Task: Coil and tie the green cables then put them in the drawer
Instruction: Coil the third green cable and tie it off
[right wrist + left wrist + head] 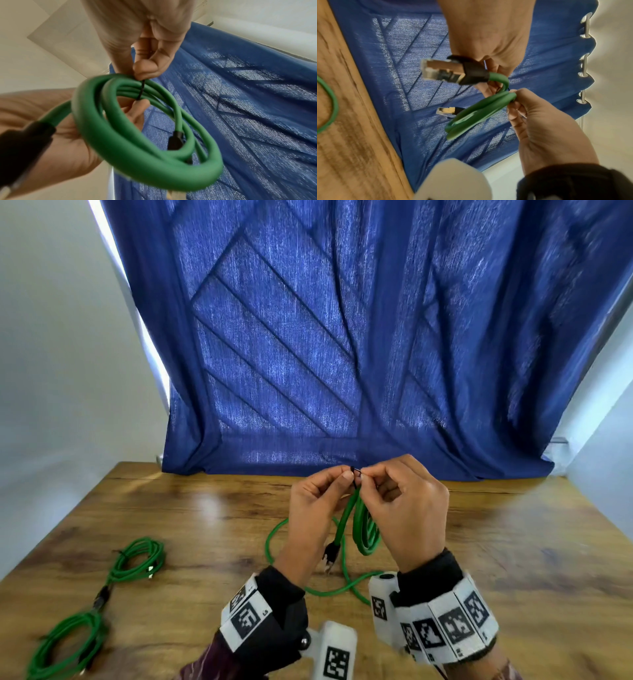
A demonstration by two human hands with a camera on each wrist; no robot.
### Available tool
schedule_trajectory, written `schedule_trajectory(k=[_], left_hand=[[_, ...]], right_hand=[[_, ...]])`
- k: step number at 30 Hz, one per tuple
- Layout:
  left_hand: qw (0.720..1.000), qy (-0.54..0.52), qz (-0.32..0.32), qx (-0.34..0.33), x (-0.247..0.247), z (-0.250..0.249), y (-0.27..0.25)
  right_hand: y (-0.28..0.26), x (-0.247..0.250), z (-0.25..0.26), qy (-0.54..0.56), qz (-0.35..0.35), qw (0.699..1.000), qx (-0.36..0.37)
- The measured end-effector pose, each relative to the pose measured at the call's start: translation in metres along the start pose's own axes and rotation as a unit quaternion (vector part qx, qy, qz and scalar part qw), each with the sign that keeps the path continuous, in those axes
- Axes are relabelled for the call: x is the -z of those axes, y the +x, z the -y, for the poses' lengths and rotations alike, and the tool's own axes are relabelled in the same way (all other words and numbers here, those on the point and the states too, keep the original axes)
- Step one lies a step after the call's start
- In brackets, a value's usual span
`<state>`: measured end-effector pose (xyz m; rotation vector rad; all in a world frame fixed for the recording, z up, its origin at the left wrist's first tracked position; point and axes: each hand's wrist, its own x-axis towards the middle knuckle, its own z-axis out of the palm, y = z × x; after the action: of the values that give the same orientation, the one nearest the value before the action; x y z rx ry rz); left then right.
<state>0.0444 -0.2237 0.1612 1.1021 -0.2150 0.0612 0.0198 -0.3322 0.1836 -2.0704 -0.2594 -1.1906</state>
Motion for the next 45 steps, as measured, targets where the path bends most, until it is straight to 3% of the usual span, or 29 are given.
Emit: schedule_trajectory(k=[9, 18, 24, 28, 32, 41, 45], left_hand=[[0.999, 0.035, -0.028, -0.019, -0.002, -0.003, -0.002], [0.987, 0.13, -0.04, -0.083, 0.0, -0.006, -0.005], [0.973, 0.192, -0.035, -0.125, 0.005, -0.001, -0.003], [0.958, 0.238, -0.034, -0.157, 0.007, 0.001, -0.002], [0.945, 0.274, -0.011, -0.18, 0.008, 0.003, -0.002], [0.95, 0.29, 0.035, -0.112, 0.015, 0.009, 0.007], [0.948, 0.295, 0.061, -0.099, 0.017, 0.011, 0.008]], right_hand=[[0.0, -0.001, 0.002, 0.003, -0.003, 1.0, -0.006], [-0.001, -0.002, 0.0, 0.011, 0.005, 1.0, -0.008], [0.0, -0.001, -0.002, 0.077, 0.039, 0.993, -0.079], [0.004, 0.001, -0.004, 0.137, 0.09, 0.969, -0.186], [0.008, 0.005, -0.007, 0.198, 0.144, 0.941, -0.234], [0.012, 0.004, -0.026, 0.287, 0.225, 0.873, -0.324], [0.011, 0.002, -0.032, 0.292, 0.221, 0.862, -0.351]])
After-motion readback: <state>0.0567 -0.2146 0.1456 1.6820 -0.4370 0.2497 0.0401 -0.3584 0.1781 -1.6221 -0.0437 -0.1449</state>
